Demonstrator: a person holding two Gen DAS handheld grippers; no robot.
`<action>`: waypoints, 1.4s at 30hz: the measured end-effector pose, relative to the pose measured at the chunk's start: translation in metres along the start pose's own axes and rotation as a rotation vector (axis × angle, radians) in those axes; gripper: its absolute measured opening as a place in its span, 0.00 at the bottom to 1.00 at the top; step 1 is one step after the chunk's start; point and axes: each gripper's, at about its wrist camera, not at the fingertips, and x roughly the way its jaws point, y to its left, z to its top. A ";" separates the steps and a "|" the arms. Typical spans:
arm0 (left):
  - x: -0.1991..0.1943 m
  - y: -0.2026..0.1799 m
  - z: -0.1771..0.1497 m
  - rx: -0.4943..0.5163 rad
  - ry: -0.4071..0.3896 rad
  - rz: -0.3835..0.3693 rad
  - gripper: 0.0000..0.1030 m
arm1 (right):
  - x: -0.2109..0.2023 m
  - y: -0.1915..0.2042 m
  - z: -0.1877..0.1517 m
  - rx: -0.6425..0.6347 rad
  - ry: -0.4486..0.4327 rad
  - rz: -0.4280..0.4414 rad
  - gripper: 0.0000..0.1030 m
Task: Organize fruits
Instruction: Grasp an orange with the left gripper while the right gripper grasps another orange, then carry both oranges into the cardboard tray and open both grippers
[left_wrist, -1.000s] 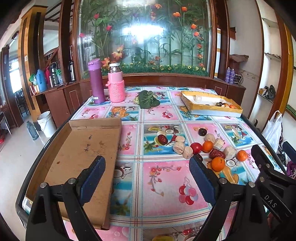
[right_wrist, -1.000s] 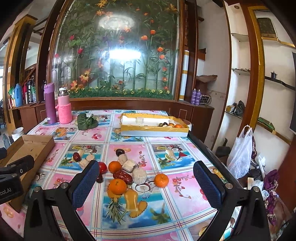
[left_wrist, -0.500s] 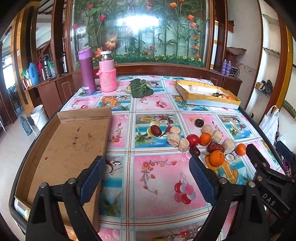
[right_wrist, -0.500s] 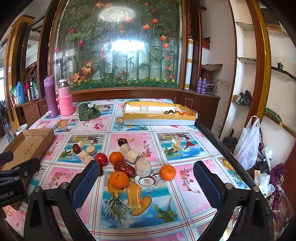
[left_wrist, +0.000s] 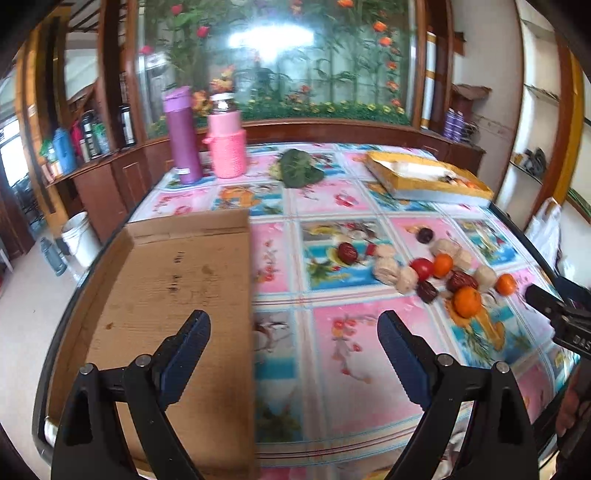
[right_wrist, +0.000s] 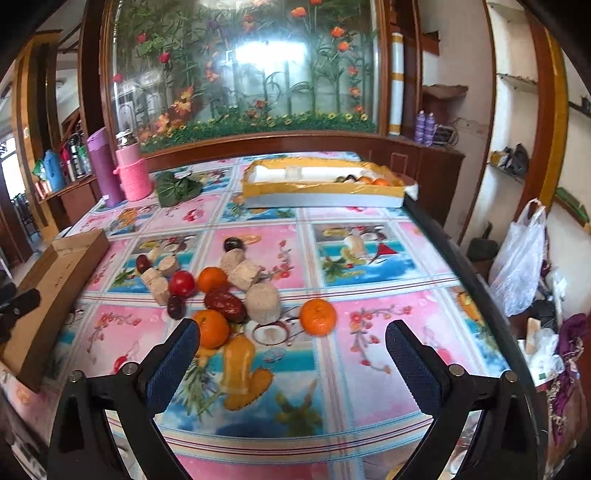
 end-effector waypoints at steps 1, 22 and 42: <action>0.003 -0.007 0.001 0.015 0.009 -0.022 0.89 | 0.003 0.003 0.001 -0.008 0.011 0.019 0.90; 0.096 -0.163 0.016 0.256 0.229 -0.390 0.38 | 0.072 -0.049 0.014 0.046 0.204 0.068 0.63; 0.059 -0.127 0.016 0.133 0.181 -0.395 0.32 | 0.060 -0.037 0.012 0.055 0.220 0.107 0.33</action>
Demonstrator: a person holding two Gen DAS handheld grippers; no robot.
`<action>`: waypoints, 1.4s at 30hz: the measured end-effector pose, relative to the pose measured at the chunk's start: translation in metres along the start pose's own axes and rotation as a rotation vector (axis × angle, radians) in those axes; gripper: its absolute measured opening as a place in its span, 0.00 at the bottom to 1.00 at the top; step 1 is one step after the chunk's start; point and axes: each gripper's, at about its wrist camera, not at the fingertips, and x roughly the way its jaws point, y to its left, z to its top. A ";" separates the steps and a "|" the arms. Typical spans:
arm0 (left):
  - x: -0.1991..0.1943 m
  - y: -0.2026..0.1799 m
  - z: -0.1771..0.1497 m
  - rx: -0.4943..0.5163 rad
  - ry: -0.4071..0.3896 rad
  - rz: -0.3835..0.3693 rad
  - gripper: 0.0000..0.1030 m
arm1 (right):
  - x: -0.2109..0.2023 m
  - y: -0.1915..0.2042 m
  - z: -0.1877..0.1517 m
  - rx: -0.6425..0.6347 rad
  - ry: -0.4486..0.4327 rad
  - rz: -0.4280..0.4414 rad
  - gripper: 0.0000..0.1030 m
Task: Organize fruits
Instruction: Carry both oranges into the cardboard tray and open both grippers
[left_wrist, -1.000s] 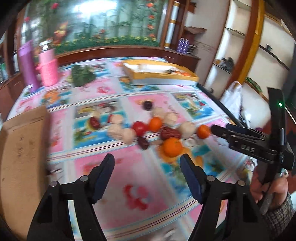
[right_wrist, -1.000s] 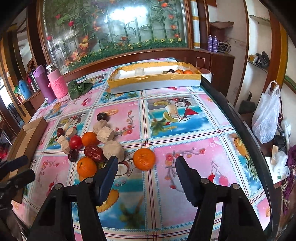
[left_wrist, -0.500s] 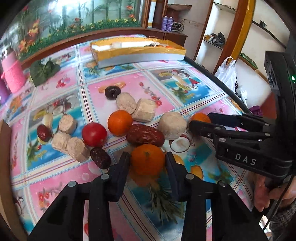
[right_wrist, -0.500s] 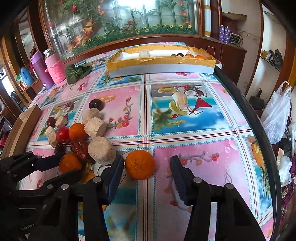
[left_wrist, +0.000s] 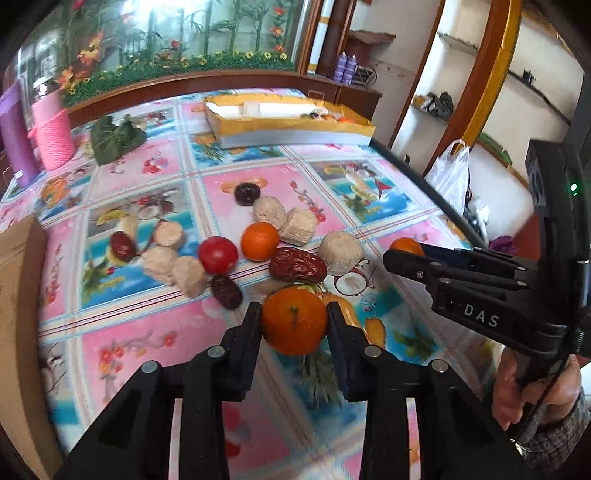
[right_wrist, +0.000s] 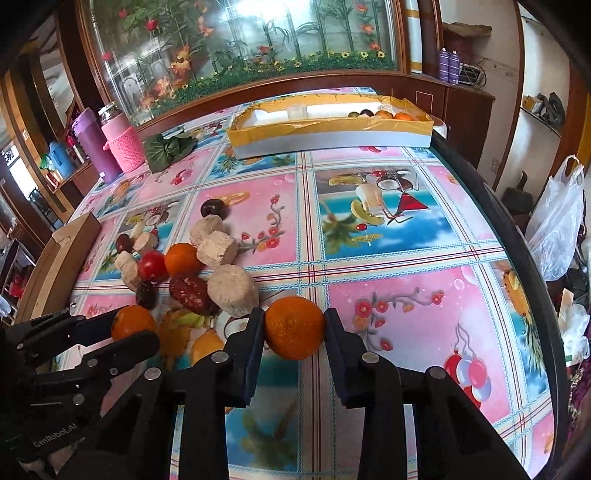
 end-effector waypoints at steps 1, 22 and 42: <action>-0.012 0.004 -0.002 -0.009 -0.016 -0.001 0.32 | -0.005 0.004 0.000 -0.007 -0.008 0.002 0.33; -0.123 0.303 0.010 -0.463 -0.072 0.349 0.33 | 0.013 0.303 0.062 -0.411 -0.013 0.367 0.34; -0.075 0.363 -0.003 -0.629 -0.007 0.334 0.38 | 0.147 0.380 0.073 -0.507 0.118 0.224 0.50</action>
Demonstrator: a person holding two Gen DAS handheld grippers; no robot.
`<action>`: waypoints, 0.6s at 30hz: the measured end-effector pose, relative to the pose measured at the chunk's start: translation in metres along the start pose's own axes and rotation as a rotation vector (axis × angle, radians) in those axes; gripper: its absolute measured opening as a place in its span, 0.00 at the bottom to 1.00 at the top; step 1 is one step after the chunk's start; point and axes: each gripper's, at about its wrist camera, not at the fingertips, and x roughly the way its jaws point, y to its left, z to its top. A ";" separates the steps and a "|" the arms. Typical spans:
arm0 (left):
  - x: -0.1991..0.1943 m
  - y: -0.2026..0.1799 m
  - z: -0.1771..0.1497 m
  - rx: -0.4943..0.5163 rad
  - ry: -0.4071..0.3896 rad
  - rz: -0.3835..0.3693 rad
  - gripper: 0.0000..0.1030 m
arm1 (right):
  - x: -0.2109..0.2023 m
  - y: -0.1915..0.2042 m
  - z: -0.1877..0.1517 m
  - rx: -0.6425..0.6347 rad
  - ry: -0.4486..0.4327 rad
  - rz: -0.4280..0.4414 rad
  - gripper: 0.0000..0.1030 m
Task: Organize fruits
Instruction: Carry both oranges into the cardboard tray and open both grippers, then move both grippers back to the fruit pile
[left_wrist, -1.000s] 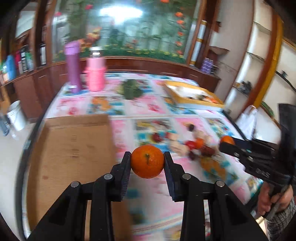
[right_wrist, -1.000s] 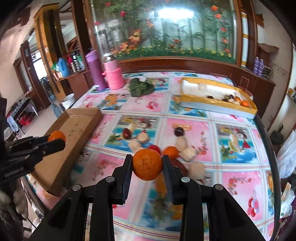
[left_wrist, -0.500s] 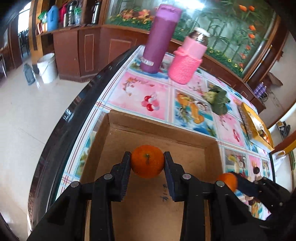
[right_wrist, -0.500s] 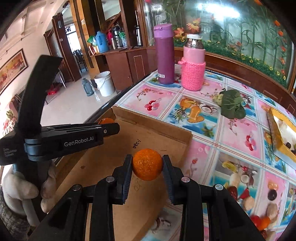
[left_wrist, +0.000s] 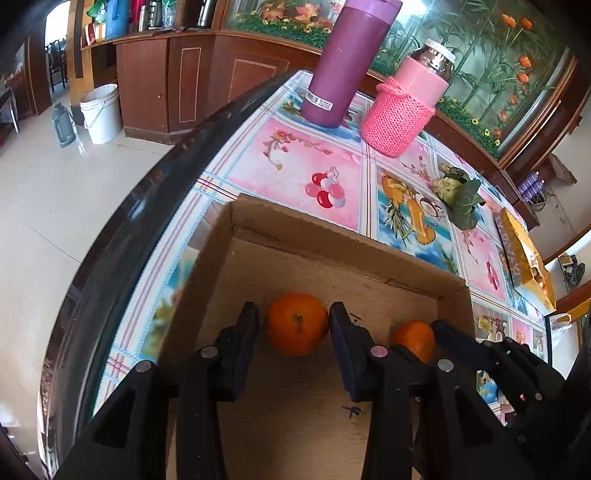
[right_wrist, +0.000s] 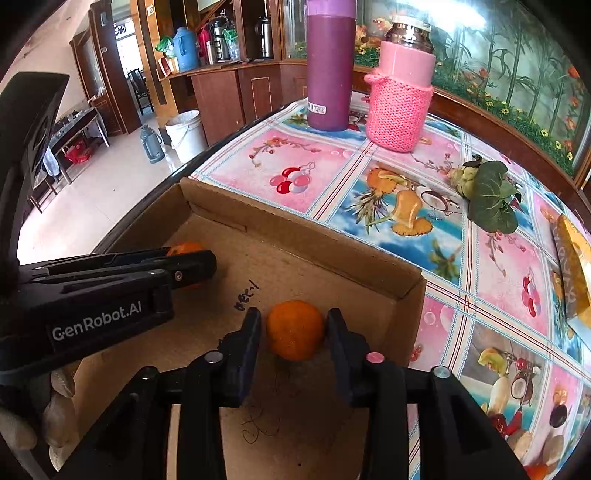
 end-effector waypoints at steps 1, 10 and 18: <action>-0.006 -0.001 -0.001 0.004 -0.011 0.009 0.38 | -0.005 0.001 -0.001 0.006 -0.012 0.004 0.53; -0.099 -0.038 -0.044 0.070 -0.228 0.115 0.69 | -0.077 -0.020 -0.032 0.067 -0.150 0.022 0.70; -0.137 -0.094 -0.116 0.127 -0.285 0.090 0.73 | -0.145 -0.066 -0.095 0.183 -0.247 -0.007 0.79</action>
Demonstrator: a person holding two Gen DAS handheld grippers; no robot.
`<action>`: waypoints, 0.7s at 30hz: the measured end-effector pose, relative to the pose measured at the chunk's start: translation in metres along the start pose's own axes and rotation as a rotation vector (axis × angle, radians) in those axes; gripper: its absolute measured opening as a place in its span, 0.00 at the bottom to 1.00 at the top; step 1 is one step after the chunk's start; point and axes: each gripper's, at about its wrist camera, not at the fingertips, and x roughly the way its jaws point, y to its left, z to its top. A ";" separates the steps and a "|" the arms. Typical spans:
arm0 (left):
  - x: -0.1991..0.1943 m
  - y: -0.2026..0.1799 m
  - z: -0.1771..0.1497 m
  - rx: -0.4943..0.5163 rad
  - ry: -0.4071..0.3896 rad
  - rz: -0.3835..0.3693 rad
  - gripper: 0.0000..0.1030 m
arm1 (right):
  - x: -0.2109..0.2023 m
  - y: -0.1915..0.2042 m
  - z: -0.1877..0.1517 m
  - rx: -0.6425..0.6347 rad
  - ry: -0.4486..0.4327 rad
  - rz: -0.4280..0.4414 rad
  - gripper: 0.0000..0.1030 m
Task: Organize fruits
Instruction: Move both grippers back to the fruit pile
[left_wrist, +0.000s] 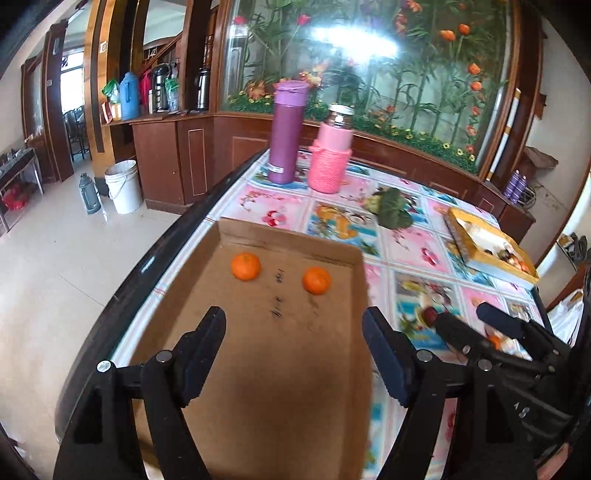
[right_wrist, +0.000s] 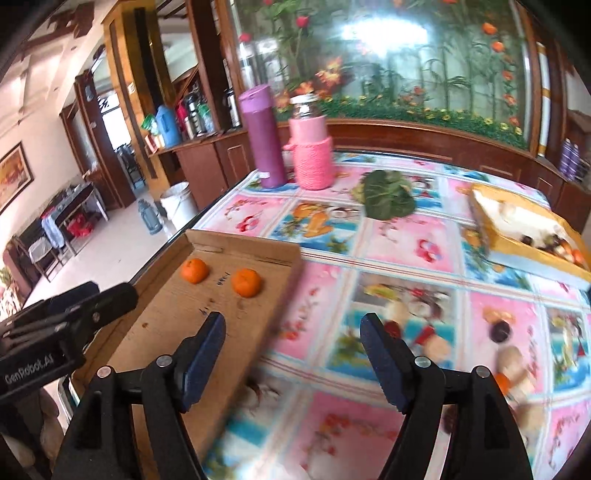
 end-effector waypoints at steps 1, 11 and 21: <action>-0.004 -0.007 -0.006 0.010 -0.002 -0.001 0.73 | -0.009 -0.008 -0.006 0.008 -0.009 -0.017 0.79; -0.016 -0.046 -0.035 0.070 0.040 -0.046 0.74 | -0.083 -0.104 -0.058 0.117 -0.045 -0.178 0.81; 0.012 -0.075 -0.049 0.107 0.116 -0.112 0.74 | -0.096 -0.197 -0.093 0.314 0.015 -0.262 0.81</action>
